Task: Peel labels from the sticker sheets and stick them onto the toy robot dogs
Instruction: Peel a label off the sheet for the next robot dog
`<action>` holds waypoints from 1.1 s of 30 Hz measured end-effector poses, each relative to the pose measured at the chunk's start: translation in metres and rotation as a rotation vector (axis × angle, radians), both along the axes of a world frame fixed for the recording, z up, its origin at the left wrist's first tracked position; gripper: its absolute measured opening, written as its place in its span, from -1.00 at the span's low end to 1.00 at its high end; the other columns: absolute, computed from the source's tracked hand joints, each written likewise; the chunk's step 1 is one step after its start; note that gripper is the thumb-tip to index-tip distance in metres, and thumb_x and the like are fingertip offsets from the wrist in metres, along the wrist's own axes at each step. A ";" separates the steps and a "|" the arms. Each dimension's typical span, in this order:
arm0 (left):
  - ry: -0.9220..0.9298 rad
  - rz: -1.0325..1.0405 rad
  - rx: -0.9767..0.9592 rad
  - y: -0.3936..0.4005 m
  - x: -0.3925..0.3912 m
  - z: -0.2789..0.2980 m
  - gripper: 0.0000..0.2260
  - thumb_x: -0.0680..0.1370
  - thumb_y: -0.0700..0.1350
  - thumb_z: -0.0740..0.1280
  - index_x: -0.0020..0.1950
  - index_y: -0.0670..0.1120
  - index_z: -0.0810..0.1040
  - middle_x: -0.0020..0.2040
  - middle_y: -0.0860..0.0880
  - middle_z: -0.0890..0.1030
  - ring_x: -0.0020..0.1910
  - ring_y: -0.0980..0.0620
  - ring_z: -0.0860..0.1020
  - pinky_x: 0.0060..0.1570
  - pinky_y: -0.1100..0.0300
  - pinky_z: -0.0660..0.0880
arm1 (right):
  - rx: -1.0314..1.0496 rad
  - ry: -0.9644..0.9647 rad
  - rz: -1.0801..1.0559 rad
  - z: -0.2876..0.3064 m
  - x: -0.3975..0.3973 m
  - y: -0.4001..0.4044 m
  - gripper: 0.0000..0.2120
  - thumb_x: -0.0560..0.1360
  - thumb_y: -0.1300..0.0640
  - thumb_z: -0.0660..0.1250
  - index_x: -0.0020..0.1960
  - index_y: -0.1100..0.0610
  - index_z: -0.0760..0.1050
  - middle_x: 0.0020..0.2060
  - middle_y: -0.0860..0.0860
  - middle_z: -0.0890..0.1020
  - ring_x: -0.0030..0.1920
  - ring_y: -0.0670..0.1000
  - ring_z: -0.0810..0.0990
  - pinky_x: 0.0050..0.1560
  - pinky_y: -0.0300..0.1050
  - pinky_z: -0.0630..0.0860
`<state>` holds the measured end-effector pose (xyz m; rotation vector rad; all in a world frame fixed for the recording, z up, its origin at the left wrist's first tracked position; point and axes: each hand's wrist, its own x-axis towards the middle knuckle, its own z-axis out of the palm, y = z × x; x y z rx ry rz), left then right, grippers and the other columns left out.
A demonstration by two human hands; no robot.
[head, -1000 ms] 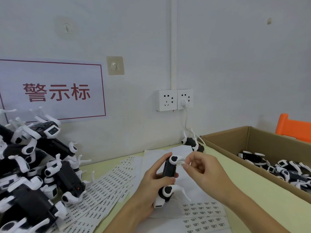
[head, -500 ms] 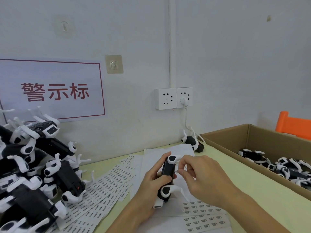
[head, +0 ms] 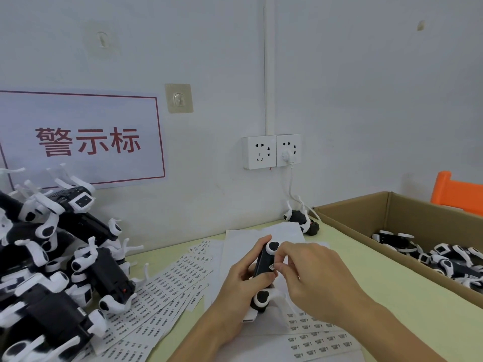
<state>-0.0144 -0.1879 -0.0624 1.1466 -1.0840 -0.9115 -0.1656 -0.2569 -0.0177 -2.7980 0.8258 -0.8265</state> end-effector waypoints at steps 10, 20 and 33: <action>-0.034 0.020 -0.032 -0.002 -0.001 -0.002 -0.48 0.40 -0.08 0.40 0.28 0.39 0.54 0.23 -0.16 0.61 0.04 0.03 0.57 0.11 0.20 0.50 | -0.077 0.011 -0.015 -0.003 0.000 -0.002 -0.90 0.63 -0.04 0.14 0.04 -0.13 0.43 -0.32 -0.23 0.38 -0.25 -0.07 0.40 -0.20 -0.15 0.30; -0.051 0.019 -0.028 -0.005 0.000 -0.003 -0.49 0.36 0.06 0.42 0.29 0.40 0.53 0.04 -0.11 0.63 -0.05 0.04 0.56 0.19 0.09 0.50 | -0.141 0.072 -0.046 -0.002 0.001 -0.001 -0.83 0.66 -0.04 0.06 0.09 -0.11 0.42 -0.05 -0.16 0.60 -0.13 -0.02 0.55 -0.15 -0.12 0.41; -0.105 0.049 -0.034 -0.005 0.001 -0.004 -0.54 0.47 -0.03 0.37 0.28 0.43 0.52 0.15 -0.18 0.62 -0.02 0.05 0.59 0.20 0.14 0.53 | -0.196 0.080 -0.051 -0.004 0.002 -0.003 -0.84 0.65 0.00 0.08 0.08 -0.08 0.43 -0.07 -0.12 0.60 -0.19 -0.01 0.54 -0.26 -0.14 0.28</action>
